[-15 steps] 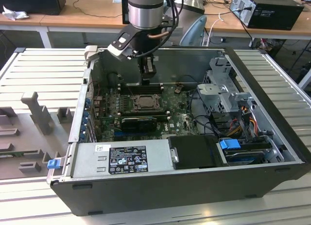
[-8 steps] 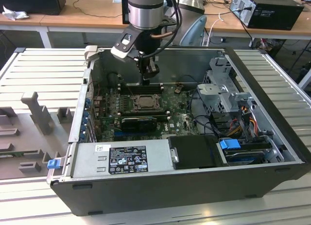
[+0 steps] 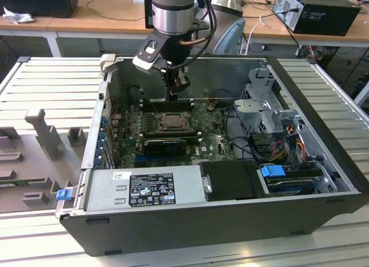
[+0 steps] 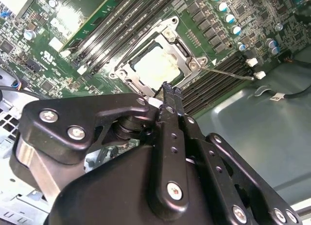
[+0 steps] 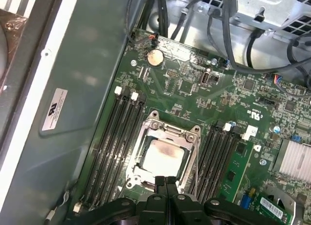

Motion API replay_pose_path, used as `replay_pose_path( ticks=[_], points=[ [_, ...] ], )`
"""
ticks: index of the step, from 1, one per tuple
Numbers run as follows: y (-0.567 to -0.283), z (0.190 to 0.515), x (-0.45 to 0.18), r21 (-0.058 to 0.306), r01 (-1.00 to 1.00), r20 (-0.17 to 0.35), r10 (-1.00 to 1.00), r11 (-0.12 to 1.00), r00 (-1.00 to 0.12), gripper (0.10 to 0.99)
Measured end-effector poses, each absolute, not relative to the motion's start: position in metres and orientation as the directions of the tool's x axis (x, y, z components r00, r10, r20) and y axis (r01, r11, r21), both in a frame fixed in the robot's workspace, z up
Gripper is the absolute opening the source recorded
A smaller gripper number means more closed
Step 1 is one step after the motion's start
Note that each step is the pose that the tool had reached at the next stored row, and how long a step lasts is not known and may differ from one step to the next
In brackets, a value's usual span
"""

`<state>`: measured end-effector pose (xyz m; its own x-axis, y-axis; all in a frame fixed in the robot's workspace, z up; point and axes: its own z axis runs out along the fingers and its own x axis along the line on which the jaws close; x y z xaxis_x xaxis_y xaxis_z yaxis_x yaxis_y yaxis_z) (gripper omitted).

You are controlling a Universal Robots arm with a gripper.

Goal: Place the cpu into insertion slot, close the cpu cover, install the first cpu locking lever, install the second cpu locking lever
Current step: 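Install the first cpu locking lever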

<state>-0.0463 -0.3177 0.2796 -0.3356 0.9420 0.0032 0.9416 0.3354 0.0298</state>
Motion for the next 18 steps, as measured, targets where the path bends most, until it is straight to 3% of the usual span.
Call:
replay_pose_path(
  ticks=[18],
  points=[
    [-0.3177,0.2796,-0.0462,0.03,0.878,0.003,0.878,0.478,-0.479,0.106]
  ],
)
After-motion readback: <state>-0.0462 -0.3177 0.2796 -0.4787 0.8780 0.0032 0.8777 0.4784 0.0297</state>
